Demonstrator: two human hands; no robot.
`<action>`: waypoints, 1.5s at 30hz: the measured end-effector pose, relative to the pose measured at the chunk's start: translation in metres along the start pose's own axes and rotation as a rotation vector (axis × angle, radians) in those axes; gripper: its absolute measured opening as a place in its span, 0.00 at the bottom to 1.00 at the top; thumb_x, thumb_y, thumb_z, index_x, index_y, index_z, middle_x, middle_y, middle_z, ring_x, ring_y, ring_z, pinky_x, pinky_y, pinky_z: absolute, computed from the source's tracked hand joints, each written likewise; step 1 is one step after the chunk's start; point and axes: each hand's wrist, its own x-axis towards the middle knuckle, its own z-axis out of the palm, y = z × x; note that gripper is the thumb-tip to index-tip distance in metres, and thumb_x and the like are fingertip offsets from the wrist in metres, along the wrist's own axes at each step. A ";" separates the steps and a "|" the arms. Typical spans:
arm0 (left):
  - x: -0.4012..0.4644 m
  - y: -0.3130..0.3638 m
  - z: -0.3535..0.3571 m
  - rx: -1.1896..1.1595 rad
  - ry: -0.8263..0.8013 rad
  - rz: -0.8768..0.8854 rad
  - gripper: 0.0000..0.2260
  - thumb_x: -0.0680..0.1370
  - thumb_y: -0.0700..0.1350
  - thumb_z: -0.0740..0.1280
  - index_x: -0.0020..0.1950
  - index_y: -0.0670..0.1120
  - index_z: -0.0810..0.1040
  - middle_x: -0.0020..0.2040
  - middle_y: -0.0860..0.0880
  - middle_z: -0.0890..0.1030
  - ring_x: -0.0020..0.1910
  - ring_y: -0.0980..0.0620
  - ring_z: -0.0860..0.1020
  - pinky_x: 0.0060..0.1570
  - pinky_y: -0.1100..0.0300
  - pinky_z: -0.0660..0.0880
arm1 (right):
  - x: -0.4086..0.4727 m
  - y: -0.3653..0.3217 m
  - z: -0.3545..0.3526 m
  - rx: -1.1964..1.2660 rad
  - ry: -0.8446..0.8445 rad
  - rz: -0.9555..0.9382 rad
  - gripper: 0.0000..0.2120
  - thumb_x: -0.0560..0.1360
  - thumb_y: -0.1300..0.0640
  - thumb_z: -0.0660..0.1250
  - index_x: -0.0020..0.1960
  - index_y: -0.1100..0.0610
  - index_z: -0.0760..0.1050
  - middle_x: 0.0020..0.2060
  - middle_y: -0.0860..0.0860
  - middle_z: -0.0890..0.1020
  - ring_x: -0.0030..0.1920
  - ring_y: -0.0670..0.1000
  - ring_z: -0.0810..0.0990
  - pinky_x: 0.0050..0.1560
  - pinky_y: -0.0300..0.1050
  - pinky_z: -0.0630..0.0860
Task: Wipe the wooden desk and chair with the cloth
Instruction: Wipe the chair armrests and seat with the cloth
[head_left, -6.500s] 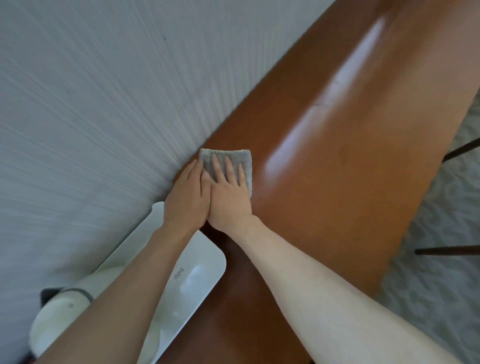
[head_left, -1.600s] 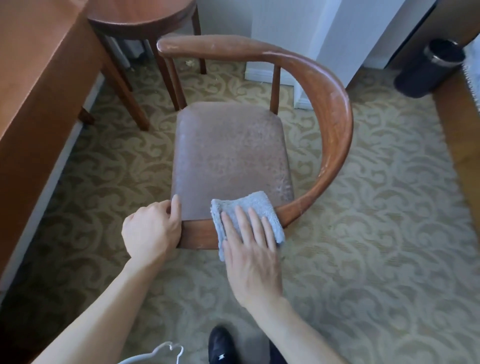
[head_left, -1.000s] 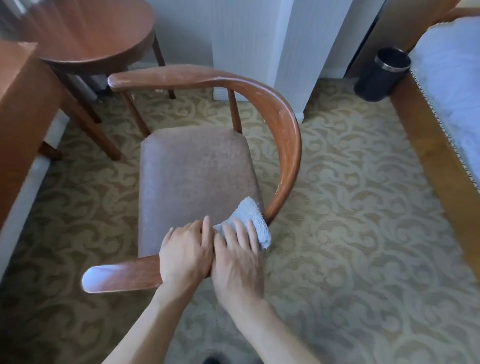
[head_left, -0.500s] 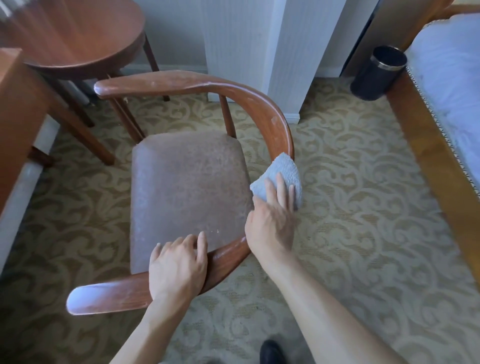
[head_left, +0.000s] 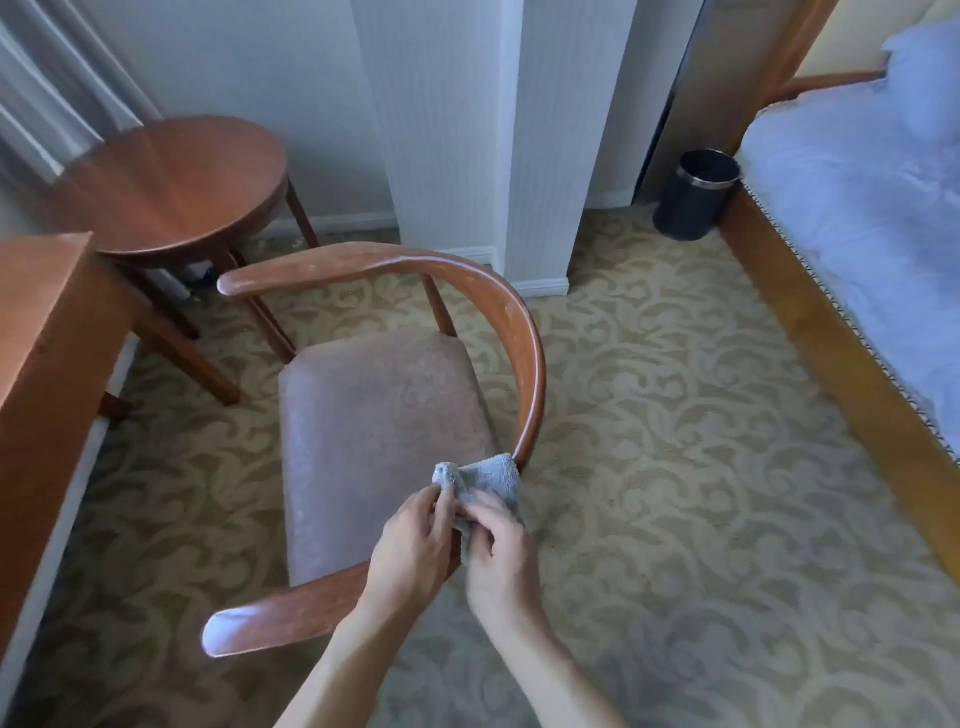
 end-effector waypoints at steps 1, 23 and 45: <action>-0.004 0.007 -0.005 -0.056 -0.001 0.016 0.08 0.85 0.47 0.61 0.57 0.50 0.80 0.42 0.57 0.78 0.40 0.64 0.75 0.45 0.69 0.74 | 0.004 -0.016 -0.009 0.194 0.016 0.136 0.23 0.79 0.71 0.58 0.52 0.49 0.86 0.55 0.49 0.87 0.58 0.47 0.84 0.59 0.41 0.77; -0.106 0.159 -0.201 -1.098 0.018 -0.060 0.11 0.75 0.38 0.77 0.57 0.42 0.85 0.55 0.37 0.86 0.57 0.34 0.84 0.63 0.36 0.78 | -0.062 -0.263 -0.123 0.779 -0.250 0.395 0.14 0.79 0.63 0.67 0.63 0.66 0.80 0.58 0.64 0.84 0.59 0.64 0.84 0.63 0.63 0.78; -0.005 0.266 -0.112 -0.919 0.233 -0.257 0.07 0.76 0.38 0.75 0.49 0.50 0.87 0.48 0.47 0.89 0.44 0.50 0.83 0.44 0.55 0.77 | 0.119 -0.218 -0.220 0.251 -0.299 0.359 0.11 0.69 0.62 0.74 0.52 0.60 0.83 0.49 0.59 0.88 0.54 0.61 0.86 0.60 0.63 0.80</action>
